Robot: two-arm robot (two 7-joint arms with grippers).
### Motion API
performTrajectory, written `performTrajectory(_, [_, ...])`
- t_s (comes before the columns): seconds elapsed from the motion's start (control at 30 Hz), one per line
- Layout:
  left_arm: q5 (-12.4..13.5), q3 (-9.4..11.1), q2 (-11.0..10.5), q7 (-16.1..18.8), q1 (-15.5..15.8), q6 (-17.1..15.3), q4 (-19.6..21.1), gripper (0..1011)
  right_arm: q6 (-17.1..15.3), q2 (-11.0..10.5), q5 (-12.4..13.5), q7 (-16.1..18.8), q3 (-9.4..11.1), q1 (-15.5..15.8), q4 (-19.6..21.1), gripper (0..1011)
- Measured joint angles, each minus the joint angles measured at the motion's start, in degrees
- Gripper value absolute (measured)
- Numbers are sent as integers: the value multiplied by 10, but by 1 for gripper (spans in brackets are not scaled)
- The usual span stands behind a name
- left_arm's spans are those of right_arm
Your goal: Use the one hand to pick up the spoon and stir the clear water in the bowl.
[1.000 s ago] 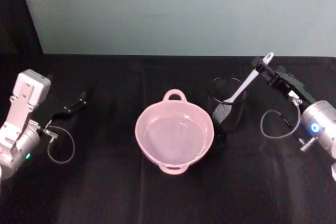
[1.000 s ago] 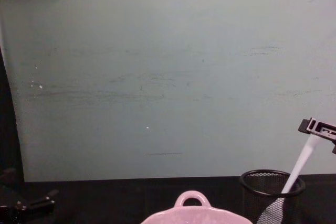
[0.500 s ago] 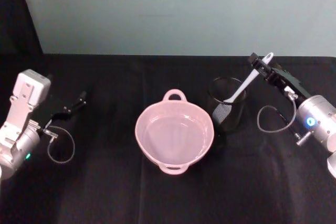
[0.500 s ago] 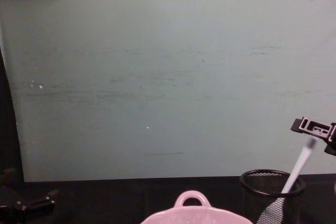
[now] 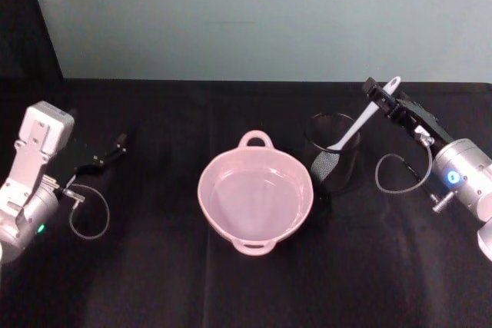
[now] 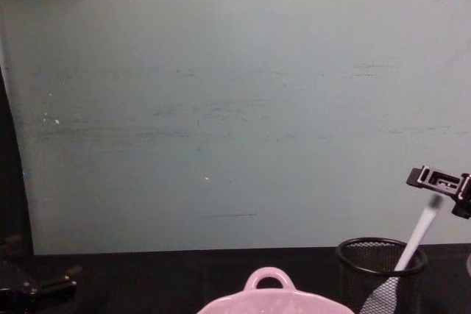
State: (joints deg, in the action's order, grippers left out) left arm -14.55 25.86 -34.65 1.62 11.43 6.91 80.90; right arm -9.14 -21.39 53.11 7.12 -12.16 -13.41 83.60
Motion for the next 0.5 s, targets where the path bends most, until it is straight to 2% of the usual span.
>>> performTrajectory(0.17, [0, 0, 0, 0, 0, 0, 0, 1011, 0, 0, 0, 0, 0, 0, 1, 885])
performTrajectory(0.3, [0, 0, 0, 0, 0, 0, 0, 1011, 0, 0, 0, 0, 0, 0, 1, 746])
performTrajectory(0.37, [0, 0, 0, 0, 0, 0, 0, 1011, 0, 0, 0, 0, 0, 1, 1, 707])
performTrajectory(0.4, [0, 0, 0, 0, 0, 0, 0, 1011, 0, 0, 0, 0, 1, 1, 1, 650])
performTrajectory(0.43, [0, 0, 0, 0, 0, 0, 0, 1011, 0, 0, 0, 0, 1, 1, 1, 650])
performTrajectory(0.5, [0, 0, 0, 0, 0, 0, 0, 1011, 0, 0, 0, 0, 1, 1, 1, 565])
